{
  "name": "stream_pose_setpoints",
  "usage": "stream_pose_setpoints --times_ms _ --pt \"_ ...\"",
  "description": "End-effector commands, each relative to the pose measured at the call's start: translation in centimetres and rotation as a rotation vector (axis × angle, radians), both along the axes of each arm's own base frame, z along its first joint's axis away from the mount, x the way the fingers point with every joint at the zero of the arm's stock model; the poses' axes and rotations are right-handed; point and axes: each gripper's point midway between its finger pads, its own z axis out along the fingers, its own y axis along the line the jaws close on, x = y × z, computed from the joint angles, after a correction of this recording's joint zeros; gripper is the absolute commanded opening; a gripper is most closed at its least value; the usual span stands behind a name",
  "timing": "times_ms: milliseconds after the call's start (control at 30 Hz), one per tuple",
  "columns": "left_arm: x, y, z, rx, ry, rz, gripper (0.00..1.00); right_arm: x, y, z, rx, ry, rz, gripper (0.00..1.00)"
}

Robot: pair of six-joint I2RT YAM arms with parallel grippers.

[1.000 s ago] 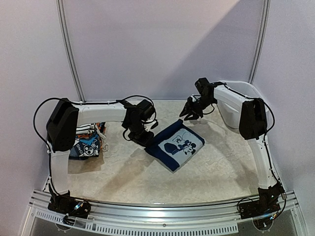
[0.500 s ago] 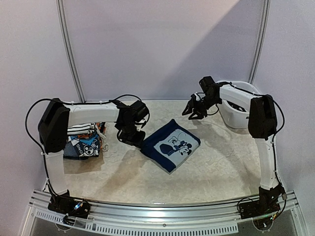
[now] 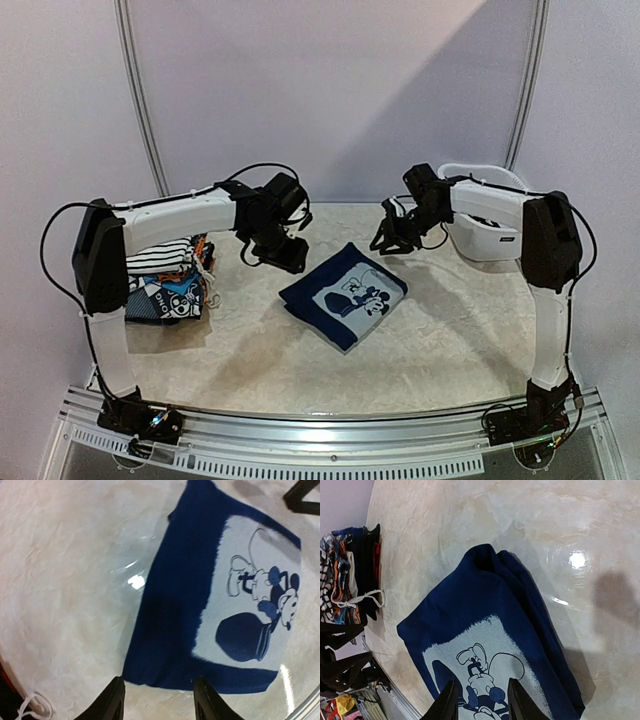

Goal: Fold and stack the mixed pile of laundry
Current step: Fold the 2/3-rectangle-folded T-shirt at the center of the board, then rotate the square-folded T-shirt at the center of the board.

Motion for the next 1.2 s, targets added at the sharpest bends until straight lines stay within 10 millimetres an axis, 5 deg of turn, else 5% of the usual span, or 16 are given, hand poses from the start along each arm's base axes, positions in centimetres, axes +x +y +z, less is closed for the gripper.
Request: stream_pose_setpoints --times_ms 0,233,533,700,867,1167 --pt "-0.2 -5.6 -1.6 -0.139 0.074 -0.124 0.46 -0.6 0.6 -3.6 -0.019 0.035 0.057 0.32" --pt "-0.3 -8.1 -5.3 -0.186 0.182 -0.132 0.44 -2.9 0.3 -7.8 -0.046 0.115 0.079 0.28" --pt "-2.0 -6.3 -9.0 -0.103 0.249 -0.138 0.42 -7.1 -2.3 -11.5 -0.131 0.195 0.024 0.26" --pt "-4.4 -4.8 -11.2 -0.076 0.294 -0.119 0.40 -7.6 -3.4 -11.4 -0.183 0.196 -0.010 0.26" --pt "-6.0 -3.1 -11.3 -0.061 0.285 -0.096 0.40 -9.1 -3.5 -11.3 -0.211 0.236 -0.020 0.26" --pt "-3.6 -3.4 -11.2 0.023 0.237 -0.158 0.40 -16.1 -2.3 -12.2 -0.314 0.290 0.014 0.25"
